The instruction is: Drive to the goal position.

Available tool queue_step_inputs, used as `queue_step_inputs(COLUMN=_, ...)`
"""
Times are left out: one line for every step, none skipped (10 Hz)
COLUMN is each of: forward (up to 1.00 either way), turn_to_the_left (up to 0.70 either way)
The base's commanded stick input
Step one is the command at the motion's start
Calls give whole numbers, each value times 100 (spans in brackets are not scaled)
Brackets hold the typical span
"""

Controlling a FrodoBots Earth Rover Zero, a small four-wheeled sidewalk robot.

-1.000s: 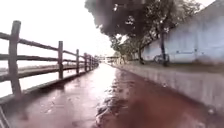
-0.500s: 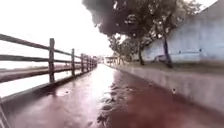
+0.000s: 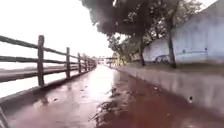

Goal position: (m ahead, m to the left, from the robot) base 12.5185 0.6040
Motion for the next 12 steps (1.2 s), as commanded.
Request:
queue_step_inputs(forward=100, turn_to_the_left=22)
queue_step_inputs(forward=100, turn_to_the_left=35)
queue_step_inputs(forward=100, turn_to_the_left=23)
queue_step_inputs(forward=100, turn_to_the_left=7)
queue_step_inputs(forward=100, turn_to_the_left=1)
queue_step_inputs(forward=100, turn_to_the_left=0)
queue_step_inputs(forward=100, turn_to_the_left=0)
queue_step_inputs(forward=100, turn_to_the_left=0)
queue_step_inputs(forward=100, turn_to_the_left=2)
queue_step_inputs(forward=100, turn_to_the_left=28)
queue_step_inputs(forward=100, turn_to_the_left=29)
queue_step_inputs(forward=100, turn_to_the_left=14)
